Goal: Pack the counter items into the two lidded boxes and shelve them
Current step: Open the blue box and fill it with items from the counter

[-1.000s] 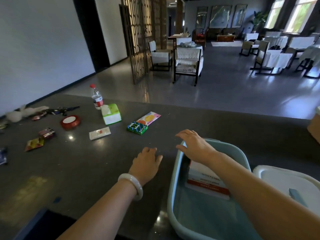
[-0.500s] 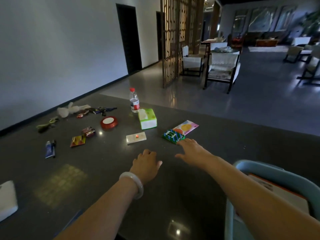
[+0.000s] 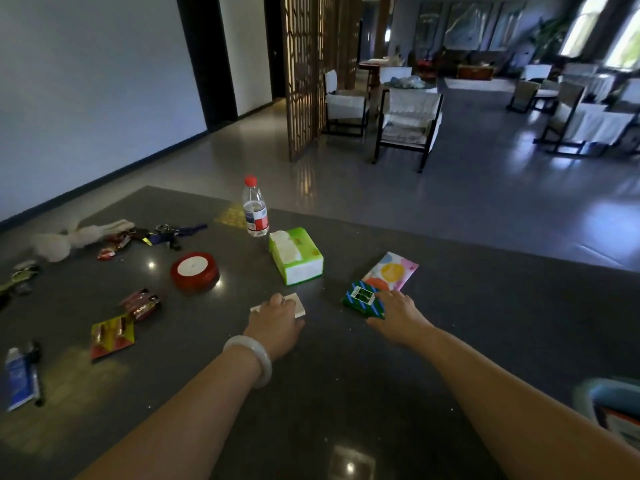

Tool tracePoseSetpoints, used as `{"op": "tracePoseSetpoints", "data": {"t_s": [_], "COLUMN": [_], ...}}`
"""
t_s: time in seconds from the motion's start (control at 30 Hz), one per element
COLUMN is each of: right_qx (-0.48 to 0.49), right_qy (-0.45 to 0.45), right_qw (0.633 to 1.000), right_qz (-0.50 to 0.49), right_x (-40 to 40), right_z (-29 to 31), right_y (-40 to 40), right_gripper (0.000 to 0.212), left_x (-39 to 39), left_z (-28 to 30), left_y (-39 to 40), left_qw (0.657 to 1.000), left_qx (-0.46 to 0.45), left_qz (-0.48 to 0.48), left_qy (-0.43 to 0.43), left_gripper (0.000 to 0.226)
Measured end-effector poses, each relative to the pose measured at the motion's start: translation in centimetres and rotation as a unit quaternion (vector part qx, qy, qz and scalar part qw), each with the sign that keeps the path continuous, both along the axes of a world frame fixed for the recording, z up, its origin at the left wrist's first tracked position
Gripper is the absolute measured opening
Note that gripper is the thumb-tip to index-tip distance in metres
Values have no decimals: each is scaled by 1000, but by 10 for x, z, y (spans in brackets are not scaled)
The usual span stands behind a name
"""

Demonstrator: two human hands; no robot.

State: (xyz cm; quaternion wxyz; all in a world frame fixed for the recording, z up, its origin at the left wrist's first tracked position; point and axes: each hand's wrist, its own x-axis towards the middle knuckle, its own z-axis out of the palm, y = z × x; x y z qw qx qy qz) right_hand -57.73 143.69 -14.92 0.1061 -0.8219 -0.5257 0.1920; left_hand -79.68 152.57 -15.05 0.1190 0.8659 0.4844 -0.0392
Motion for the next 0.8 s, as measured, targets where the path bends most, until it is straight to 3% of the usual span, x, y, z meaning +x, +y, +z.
{"op": "tracePoseSetpoints", "data": {"t_s": [0.27, 0.5, 0.67, 0.8], "right_qx": [-33, -72, -89, -73], "right_qy": [-10, -71, -50, -24], "right_qw": [999, 994, 992, 995], "right_qz": [-24, -42, -70, -59], "right_x": [18, 23, 16, 8], "right_z": [-18, -29, -31, -28], "right_y": [48, 67, 60, 45], "right_gripper": [69, 77, 71, 78], "left_x": [5, 9, 10, 7], "left_z": [-26, -26, -28, -29], "left_y": [48, 66, 61, 54], "left_qw": [999, 999, 999, 997], "left_qx": [-13, -16, -34, -56], "left_qz": [6, 0, 22, 38], "left_qy": [36, 29, -1, -24], "left_gripper": [54, 39, 48, 49]}}
